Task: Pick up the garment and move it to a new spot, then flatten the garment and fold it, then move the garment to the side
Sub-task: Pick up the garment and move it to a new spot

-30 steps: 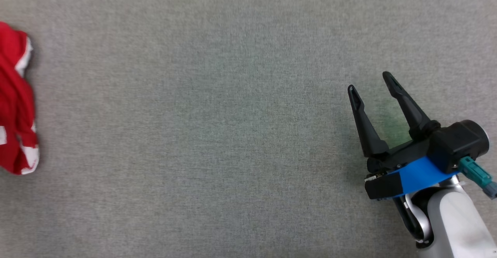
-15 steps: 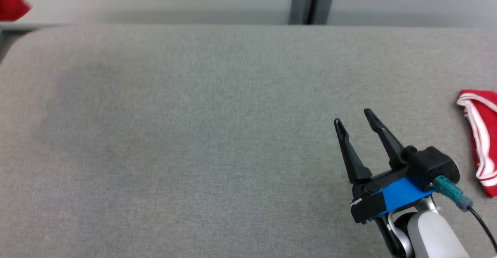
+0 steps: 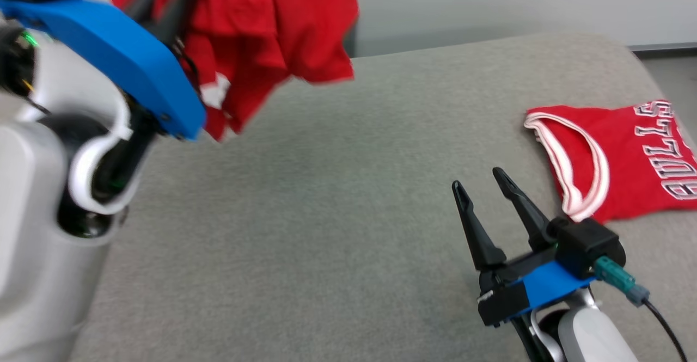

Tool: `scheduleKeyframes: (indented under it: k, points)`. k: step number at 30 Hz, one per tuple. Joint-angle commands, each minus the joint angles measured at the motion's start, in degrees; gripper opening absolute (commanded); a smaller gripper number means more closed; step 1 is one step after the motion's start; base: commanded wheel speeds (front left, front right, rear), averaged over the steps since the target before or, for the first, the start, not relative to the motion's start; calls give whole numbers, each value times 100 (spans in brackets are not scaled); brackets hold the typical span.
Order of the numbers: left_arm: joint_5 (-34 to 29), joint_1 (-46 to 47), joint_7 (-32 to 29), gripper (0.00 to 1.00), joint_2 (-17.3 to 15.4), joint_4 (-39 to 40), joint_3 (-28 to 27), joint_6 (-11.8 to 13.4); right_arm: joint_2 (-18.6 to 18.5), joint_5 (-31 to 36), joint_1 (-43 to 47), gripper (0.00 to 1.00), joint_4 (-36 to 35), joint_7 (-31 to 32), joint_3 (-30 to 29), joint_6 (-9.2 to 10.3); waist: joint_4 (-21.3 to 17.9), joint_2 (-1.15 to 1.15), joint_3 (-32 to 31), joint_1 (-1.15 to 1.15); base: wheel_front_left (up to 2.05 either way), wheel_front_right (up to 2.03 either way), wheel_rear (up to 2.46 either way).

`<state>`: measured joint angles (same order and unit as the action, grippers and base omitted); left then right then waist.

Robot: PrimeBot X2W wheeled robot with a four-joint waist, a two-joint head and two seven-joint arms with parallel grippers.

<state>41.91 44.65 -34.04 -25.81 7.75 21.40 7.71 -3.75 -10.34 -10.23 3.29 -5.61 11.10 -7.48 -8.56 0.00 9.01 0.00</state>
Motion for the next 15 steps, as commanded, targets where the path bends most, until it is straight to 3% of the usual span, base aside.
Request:
scheduleKeyframes:
  k: [1, 8, 15]
  points:
    - [24, -157, 71, 0, 78, -30, 71, 12, 29, -61, -76, 100, -15, -35, 13, -3, -130, 0, 10, 0, 0, 0, 0]
    - [62, -937, 710, 0, 685, -762, 450, -13, 60, -40, -224, 100, 17, -100, 61, -3, -662, 0, 355, 0, 0, 0, 0]
    - [-151, -1395, 1489, 0, 1175, -2213, 792, -42, 80, -103, -269, 100, 134, -207, 98, -3, -885, 0, 590, 0, 0, 0, 0]
